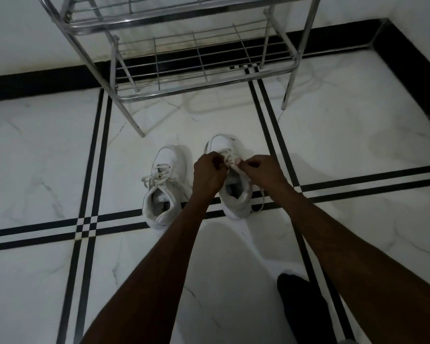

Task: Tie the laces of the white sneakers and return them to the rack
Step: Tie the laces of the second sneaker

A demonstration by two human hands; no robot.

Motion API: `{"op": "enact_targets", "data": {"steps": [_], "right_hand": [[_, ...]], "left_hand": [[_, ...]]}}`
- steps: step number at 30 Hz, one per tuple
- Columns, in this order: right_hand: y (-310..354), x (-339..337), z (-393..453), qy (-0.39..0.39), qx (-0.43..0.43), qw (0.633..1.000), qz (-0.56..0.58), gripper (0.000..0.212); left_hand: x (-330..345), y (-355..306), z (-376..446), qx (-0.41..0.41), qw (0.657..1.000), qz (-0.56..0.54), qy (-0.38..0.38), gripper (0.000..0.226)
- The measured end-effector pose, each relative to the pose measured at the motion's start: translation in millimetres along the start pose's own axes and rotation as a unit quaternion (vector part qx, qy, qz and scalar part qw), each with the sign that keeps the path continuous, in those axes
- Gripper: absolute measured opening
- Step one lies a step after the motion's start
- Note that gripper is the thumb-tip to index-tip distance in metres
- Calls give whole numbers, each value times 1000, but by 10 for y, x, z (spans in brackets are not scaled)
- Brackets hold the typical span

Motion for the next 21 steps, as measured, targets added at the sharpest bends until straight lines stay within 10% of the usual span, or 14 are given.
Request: {"op": "enact_targets", "data": {"steps": [21], "right_hand": [[262,271,136,24,99,993,60,22]], "left_hand": [[-81,42,-25,-73,993,23,-93,19]]}}
Point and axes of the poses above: each hand's wrist, its own z-axis towards the middle knuckle, its own x-axis out of the palm, y = z × x, the point moved 3 cm from there along z, towards the middle knuckle, and after that the axes turned 13 degrees about -y, right-handed, at the moved point
